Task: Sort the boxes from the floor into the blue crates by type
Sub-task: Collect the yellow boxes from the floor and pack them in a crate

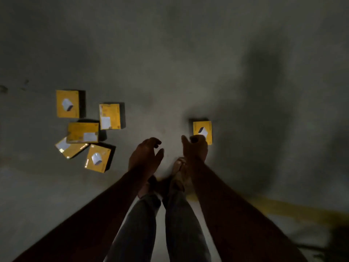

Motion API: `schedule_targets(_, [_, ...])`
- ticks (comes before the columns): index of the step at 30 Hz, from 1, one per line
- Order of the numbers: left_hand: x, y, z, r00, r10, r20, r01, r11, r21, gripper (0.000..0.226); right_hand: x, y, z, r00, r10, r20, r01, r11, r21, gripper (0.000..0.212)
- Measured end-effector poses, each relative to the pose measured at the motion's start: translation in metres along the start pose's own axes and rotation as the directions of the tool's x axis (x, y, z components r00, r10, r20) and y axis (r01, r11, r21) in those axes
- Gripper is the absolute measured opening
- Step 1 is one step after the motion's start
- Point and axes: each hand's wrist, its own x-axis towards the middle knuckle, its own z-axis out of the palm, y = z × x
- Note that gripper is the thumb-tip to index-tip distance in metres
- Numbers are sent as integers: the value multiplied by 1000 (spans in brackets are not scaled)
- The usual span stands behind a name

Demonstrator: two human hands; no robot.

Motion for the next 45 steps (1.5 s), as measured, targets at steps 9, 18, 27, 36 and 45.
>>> schedule_targets(9, [109, -56, 156, 996, 22, 83, -22, 1000, 2, 36, 194, 109, 93, 993, -80, -91, 43, 936, -349, 81])
schedule_targets(18, [117, -83, 193, 995, 32, 97, -28, 999, -41, 41, 238, 112, 96, 955, -63, -289, -77, 890, -450, 117])
schedule_targets(27, [193, -191, 84, 837, -163, -522, 210, 977, 33, 41, 146, 36, 210, 899, -408, 159, 431, 760, -486, 147])
schedule_targets(36, [249, -254, 38, 669, -620, -409, 605, 775, -185, 95, 127, -4, 258, 920, -209, 330, 269, 952, -146, 138])
schedule_targets(45, [244, -250, 40, 688, -686, -239, 679, 724, -122, 106, 140, 13, 265, 947, -144, 288, 136, 990, 46, 52])
